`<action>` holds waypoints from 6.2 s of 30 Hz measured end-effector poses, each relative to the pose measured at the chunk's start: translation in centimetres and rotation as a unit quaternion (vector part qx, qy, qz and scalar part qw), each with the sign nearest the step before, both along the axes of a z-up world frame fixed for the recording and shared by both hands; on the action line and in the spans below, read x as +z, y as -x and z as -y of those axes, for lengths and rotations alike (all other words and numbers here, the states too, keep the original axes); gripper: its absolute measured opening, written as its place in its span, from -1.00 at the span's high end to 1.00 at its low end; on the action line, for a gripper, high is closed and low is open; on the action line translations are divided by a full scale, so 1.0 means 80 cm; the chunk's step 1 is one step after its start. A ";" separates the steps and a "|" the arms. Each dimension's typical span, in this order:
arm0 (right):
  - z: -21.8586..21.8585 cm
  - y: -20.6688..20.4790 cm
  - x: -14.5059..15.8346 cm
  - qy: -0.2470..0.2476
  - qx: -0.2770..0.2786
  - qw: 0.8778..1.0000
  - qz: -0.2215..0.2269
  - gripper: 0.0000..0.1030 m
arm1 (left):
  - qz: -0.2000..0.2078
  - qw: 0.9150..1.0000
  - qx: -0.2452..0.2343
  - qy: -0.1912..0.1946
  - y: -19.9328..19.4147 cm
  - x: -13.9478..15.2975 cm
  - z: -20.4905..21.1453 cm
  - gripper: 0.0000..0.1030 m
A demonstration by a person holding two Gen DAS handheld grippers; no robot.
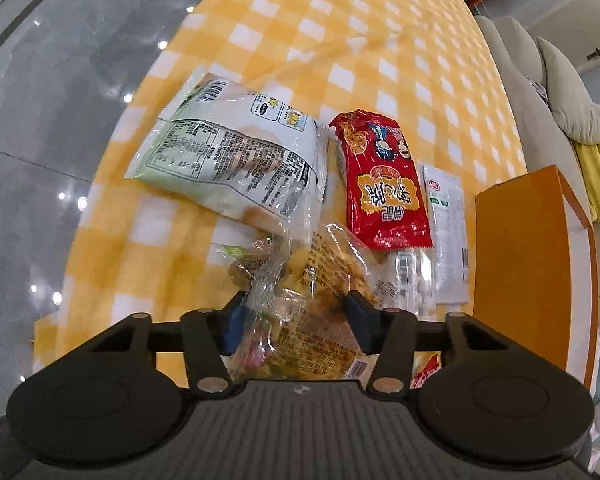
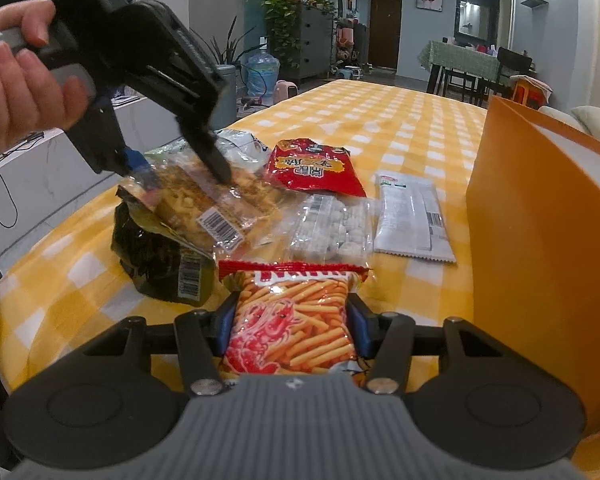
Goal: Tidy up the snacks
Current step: 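Grasp the clear bag of puffs with the left gripper, then lower the Mimi bag into the box with the right gripper while the left carries the puffs toward it, then lower the clear puff bag into the box and open the left gripper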
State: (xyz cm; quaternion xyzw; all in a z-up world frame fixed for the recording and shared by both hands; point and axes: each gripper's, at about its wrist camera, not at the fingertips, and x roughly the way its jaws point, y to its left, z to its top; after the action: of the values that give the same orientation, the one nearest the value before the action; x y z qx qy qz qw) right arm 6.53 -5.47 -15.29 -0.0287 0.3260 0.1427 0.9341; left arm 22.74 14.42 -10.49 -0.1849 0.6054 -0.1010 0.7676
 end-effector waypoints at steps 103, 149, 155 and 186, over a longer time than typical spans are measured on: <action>0.265 -0.050 0.134 -0.085 -0.181 0.965 -0.169 0.53 | 0.069 0.965 -0.098 0.234 0.075 0.033 0.136 0.41; 0.321 -0.043 0.157 -0.189 -0.170 0.961 -0.112 0.91 | 0.070 0.953 -0.125 0.266 0.088 0.083 0.183 0.41; 0.357 -0.021 0.168 -0.158 -0.189 0.967 -0.060 0.84 | 0.051 0.962 -0.156 0.217 0.092 0.068 0.267 0.41; 0.410 -0.019 0.134 -0.217 -0.240 0.942 -0.090 0.83 | 0.027 0.984 -0.166 0.066 0.105 0.011 0.426 -0.41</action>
State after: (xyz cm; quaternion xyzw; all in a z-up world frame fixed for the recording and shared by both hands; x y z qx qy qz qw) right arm 8.01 -38.27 -4.59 0.2671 0.3671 -0.0163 0.8909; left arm 14.33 -19.64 -9.58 -0.1288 0.5984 -0.2717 0.7426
